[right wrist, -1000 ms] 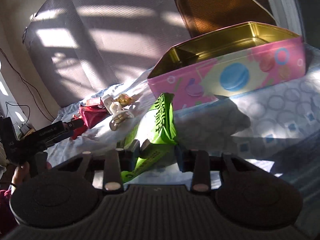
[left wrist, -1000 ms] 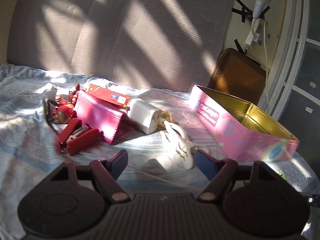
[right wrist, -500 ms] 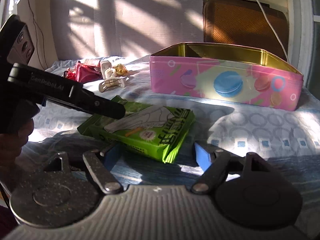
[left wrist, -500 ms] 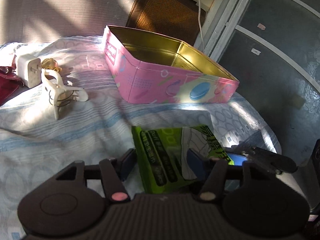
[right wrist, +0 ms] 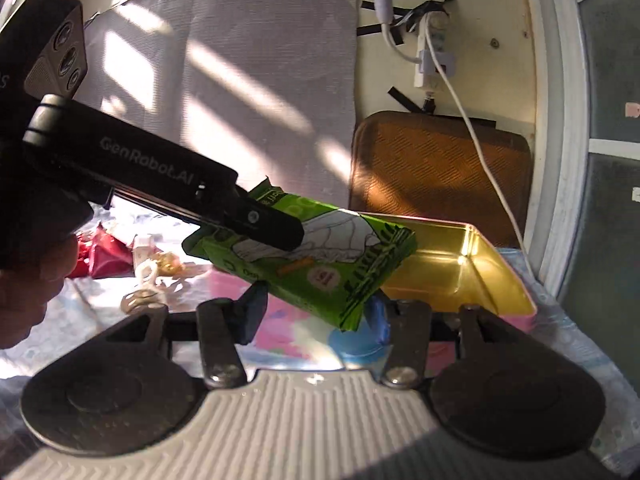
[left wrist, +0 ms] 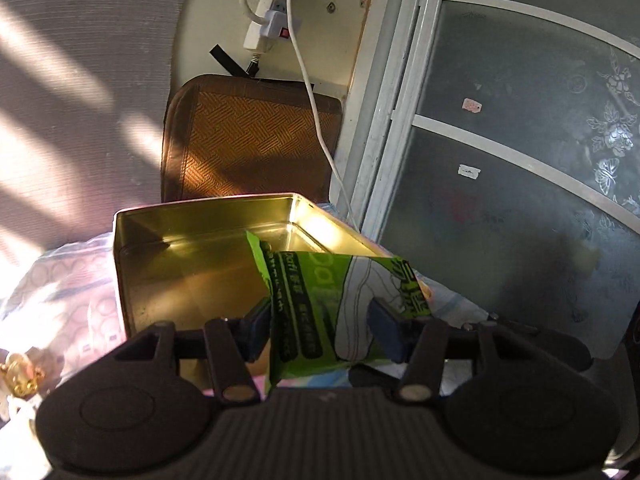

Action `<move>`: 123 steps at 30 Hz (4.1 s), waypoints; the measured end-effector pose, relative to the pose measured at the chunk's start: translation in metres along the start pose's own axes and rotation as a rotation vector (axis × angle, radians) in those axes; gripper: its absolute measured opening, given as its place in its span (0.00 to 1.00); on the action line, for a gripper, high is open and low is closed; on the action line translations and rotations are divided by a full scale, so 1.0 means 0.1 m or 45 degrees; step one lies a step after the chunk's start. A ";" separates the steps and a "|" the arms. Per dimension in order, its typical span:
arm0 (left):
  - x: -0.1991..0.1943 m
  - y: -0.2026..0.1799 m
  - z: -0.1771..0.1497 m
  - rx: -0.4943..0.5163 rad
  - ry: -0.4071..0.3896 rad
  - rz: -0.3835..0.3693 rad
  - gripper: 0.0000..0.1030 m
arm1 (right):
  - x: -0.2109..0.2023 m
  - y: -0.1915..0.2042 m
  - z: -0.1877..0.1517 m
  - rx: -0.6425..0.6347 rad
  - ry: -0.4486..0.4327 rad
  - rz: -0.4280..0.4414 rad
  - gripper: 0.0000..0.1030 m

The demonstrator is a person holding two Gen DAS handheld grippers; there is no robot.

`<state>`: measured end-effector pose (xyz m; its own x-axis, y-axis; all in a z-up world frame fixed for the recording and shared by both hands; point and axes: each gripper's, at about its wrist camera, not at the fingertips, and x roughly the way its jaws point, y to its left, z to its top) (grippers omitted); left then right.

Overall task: Organize rigid objects
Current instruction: 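Carry the green pack into the pink tin and release it, then grasp the white charger with the right gripper, then lower the white charger into the pink tin and open the right gripper, then grasp the white plastic clip with the right gripper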

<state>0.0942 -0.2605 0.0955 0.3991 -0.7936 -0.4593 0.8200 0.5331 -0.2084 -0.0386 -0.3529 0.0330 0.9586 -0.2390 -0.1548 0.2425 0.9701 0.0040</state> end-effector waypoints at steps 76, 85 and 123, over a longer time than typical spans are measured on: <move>-1.19 1.36 -1.45 -0.654 0.123 0.063 0.59 | 0.25 1.34 -0.40 -0.121 0.308 0.401 0.66; -1.10 1.22 -1.29 -0.625 0.125 0.084 0.49 | 0.48 1.39 -0.35 -0.099 0.326 0.411 0.49; -0.89 1.20 -0.18 -0.199 -0.130 0.359 0.58 | 1.13 0.59 0.73 0.051 0.287 0.186 0.50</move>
<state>0.1500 -0.1211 0.0960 0.6467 -0.6298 -0.4302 0.6018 0.7679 -0.2194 0.0946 -0.3256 0.0877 0.9274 -0.0773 -0.3660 0.1142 0.9902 0.0804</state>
